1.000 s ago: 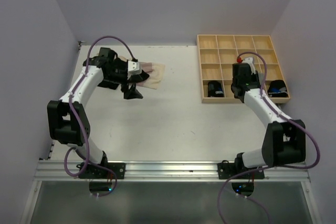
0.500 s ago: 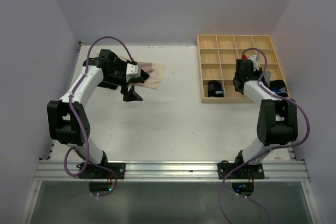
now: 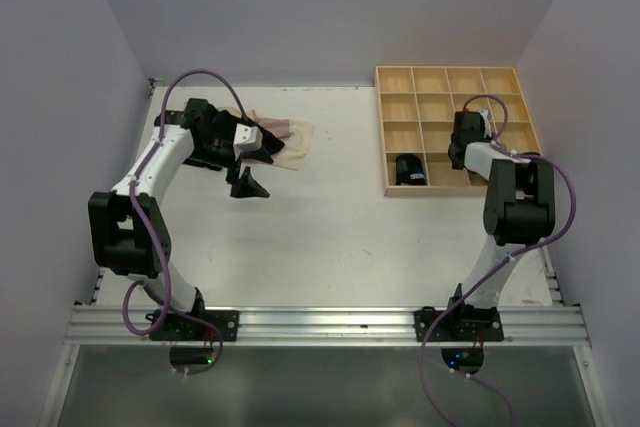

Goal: Roll the underwear
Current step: Place the rolled underwear into the container, then move the underwear to the center of the board

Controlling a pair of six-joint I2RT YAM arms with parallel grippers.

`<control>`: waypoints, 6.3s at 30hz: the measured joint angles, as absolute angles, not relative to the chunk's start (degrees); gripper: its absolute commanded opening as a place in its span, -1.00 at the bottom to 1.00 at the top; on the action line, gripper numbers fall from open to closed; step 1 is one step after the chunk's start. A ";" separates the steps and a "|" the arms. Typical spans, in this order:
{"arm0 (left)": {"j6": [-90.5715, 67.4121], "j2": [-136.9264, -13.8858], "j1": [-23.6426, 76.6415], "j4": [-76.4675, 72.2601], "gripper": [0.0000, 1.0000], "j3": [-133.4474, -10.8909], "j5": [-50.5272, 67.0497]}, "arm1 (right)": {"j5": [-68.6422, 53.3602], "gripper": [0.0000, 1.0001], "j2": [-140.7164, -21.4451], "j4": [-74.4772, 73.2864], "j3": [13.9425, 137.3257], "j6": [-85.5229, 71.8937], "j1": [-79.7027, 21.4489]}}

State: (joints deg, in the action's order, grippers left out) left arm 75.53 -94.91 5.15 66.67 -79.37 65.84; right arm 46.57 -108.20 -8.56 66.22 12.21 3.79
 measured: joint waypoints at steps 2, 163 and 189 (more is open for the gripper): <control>76.16 -94.91 5.15 67.55 1.00 -79.37 66.13 | 44.53 -1.00 -108.73 -9.98 66.54 10.63 3.79; 40.23 -101.78 2.70 52.03 -1.00 -104.71 32.42 | -2.24 0.15 -108.20 -29.04 87.70 -12.78 -30.35; 61.06 -89.08 2.31 67.85 0.14 -71.79 42.54 | -12.23 0.05 -99.15 -33.50 76.27 -9.96 -30.52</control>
State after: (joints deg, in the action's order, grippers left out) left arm 61.06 -89.08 2.31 67.85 -71.79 42.54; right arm -12.23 -99.15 -33.50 76.27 -9.96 -30.52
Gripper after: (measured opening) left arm 0.563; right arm 0.524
